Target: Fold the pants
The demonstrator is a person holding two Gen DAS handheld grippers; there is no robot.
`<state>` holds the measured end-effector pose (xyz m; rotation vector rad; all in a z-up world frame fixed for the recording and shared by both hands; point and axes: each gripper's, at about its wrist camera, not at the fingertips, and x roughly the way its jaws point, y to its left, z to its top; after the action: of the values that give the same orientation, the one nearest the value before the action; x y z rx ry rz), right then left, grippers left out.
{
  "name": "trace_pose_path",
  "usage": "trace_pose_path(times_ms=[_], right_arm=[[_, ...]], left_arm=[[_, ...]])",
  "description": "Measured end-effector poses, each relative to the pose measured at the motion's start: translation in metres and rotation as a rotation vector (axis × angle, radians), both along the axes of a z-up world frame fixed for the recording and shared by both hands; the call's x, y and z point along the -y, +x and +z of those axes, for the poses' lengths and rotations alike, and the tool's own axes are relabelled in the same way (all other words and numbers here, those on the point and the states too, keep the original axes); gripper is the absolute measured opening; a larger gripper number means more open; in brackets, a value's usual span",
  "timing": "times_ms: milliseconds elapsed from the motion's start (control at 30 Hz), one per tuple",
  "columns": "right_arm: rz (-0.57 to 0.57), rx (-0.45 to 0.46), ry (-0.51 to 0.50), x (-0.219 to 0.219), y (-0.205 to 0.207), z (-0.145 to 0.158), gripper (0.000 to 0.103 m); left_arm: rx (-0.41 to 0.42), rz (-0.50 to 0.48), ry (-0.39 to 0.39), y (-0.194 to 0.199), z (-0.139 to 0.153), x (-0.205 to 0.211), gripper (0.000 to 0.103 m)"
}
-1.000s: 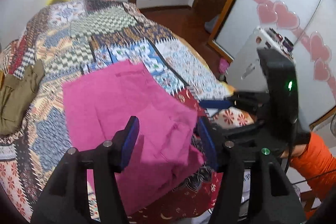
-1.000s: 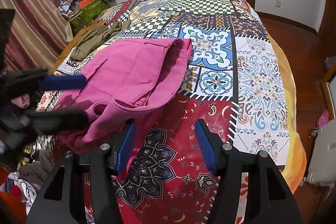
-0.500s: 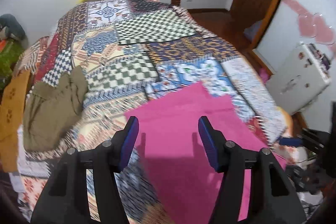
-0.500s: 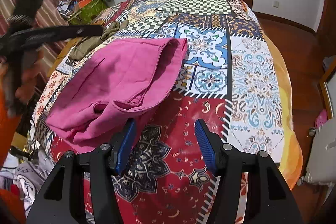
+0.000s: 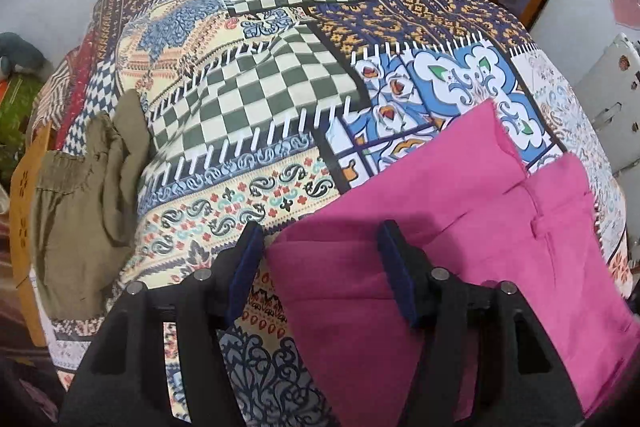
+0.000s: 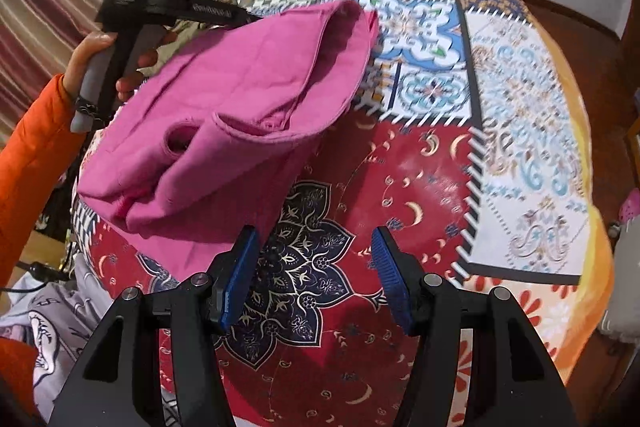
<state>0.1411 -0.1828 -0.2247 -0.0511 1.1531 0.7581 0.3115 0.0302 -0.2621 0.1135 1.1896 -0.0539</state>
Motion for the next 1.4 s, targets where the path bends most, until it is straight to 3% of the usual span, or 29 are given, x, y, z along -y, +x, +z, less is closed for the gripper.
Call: trace_pose_path(times_ms=[167,333,667,800,1067,1400], right_arm=[[0.002,-0.008,0.009,0.002,0.003,-0.004,0.060],[-0.005,0.020,-0.007,0.003,0.005,-0.001,0.060],[-0.068,0.090,0.008,0.018,0.015,0.016,0.060],[-0.082,0.102,0.013,0.023,0.014,0.021,0.060],[-0.072,0.125,-0.007,0.024,0.009,0.027,0.060],[-0.020,0.140,0.003,-0.002,0.006,0.033,0.060]], left_arm=[[0.012,0.002,-0.012,-0.009,-0.002,-0.015,0.071],[0.033,0.003,0.037,-0.025,0.002,-0.020,0.071],[0.046,0.095,-0.008,-0.068,0.010,-0.055,0.071],[0.058,0.095,0.021,-0.087,0.016,-0.061,0.071],[0.078,0.118,0.013,-0.124,0.022,-0.080,0.071],[0.086,0.126,0.071,-0.182,0.026,-0.089,0.071]])
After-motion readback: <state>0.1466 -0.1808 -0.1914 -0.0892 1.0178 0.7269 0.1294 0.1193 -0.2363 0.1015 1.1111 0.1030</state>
